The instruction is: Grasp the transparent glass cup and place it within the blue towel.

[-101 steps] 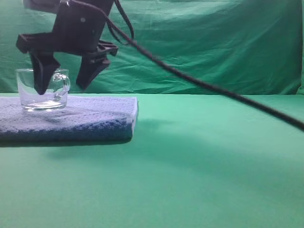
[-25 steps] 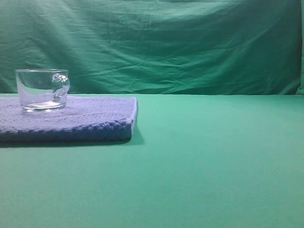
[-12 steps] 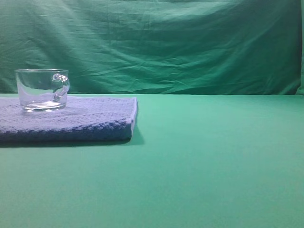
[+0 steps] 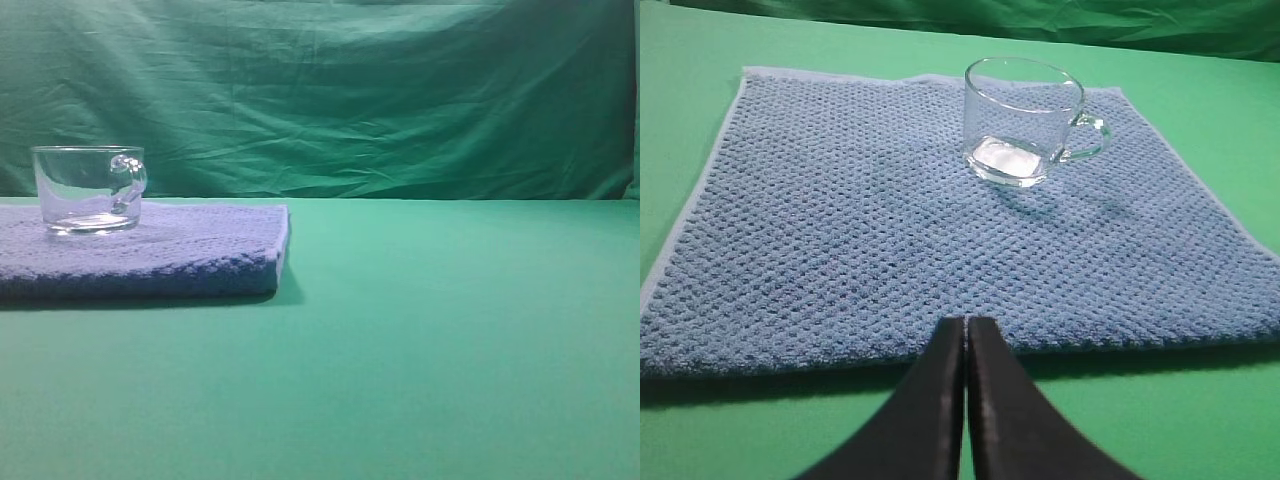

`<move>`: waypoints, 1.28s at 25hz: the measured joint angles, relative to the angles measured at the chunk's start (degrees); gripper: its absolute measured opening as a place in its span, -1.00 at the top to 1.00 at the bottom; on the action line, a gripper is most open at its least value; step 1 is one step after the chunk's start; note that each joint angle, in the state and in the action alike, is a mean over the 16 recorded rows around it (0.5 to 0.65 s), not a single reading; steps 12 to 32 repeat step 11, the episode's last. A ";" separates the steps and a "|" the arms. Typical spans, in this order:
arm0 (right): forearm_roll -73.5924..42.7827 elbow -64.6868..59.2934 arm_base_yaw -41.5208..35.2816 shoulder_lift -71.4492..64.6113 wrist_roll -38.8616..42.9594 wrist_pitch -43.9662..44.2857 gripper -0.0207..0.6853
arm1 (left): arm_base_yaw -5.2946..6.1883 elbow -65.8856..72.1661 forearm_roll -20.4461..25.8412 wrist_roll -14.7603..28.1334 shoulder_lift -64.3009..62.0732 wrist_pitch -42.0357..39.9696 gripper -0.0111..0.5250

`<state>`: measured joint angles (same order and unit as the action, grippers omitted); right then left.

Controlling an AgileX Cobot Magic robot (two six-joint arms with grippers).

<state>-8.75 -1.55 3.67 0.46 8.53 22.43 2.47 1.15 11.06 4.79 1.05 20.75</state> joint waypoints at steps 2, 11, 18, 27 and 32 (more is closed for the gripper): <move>0.00 0.00 0.00 0.00 0.01 0.00 0.94 | 0.00 0.00 0.00 0.00 0.00 0.00 0.96; 0.00 0.00 0.00 0.00 0.01 0.00 0.94 | 0.00 0.00 0.00 0.00 0.00 0.00 0.96; 0.00 0.00 0.00 0.00 0.01 0.00 0.94 | 0.00 0.00 0.00 0.00 0.00 0.00 0.96; 0.00 0.00 0.00 0.00 0.01 0.00 0.94 | 0.00 0.00 0.00 0.00 0.00 0.00 0.96; 0.00 0.00 0.00 0.00 0.01 0.00 0.94 | 0.00 0.00 0.00 0.00 0.00 0.00 0.96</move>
